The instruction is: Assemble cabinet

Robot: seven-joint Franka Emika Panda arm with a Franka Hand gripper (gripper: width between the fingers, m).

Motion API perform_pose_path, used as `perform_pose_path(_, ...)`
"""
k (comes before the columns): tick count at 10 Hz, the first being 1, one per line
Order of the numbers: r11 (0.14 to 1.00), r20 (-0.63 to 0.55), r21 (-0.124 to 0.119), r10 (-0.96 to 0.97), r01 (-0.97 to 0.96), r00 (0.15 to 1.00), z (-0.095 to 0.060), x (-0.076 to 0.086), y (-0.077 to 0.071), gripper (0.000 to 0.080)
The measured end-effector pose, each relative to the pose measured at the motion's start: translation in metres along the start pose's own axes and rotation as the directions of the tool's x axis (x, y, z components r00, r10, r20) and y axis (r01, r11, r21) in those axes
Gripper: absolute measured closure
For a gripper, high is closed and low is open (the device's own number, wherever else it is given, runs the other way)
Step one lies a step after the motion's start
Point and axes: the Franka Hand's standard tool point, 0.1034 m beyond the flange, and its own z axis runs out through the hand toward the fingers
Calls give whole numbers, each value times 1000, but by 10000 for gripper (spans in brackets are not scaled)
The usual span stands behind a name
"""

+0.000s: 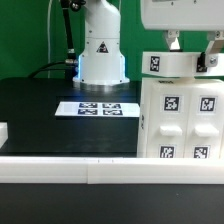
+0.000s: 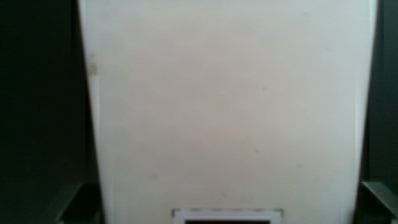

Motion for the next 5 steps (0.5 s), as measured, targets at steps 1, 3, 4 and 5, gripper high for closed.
perform_pose_path(1, 990, 0, 0, 142, -142, 990, 0, -1, 0, 239)
perform_pose_path(3, 944, 16, -3, 331, -331, 943, -1, -2, -1, 239)
perform_pose_path(4, 888, 26, -6, 459, -459, 888, -1, -3, -1, 239)
perform_pose_path(5, 843, 30, -10, 539, -539, 842, -1, -3, -1, 239)
